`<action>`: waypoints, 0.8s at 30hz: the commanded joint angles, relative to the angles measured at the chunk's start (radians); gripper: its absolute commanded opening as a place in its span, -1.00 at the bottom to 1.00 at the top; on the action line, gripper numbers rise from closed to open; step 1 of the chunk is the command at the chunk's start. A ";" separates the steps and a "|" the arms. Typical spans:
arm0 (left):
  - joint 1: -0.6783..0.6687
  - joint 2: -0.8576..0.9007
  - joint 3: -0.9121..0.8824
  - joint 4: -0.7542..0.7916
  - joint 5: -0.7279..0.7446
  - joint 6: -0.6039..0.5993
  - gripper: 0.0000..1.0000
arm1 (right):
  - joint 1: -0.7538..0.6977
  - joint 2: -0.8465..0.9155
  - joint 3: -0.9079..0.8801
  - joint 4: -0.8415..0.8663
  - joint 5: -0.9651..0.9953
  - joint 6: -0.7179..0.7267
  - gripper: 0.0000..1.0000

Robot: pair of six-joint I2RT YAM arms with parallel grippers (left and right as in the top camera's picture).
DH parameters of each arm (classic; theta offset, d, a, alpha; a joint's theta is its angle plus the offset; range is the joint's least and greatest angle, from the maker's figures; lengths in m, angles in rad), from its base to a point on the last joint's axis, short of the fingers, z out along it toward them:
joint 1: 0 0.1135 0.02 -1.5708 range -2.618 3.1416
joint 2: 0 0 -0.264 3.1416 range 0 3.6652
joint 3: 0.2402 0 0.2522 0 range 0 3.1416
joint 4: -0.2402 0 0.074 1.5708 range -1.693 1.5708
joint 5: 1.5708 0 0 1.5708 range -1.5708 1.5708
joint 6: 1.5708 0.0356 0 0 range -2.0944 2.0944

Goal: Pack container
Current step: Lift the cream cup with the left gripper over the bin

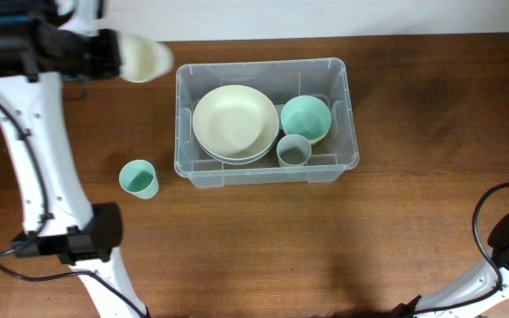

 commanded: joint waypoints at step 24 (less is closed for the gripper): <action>-0.544 -0.007 -0.535 0.263 -0.013 0.061 -0.92 | 0.003 -0.007 -0.005 0.001 0.009 0.000 0.98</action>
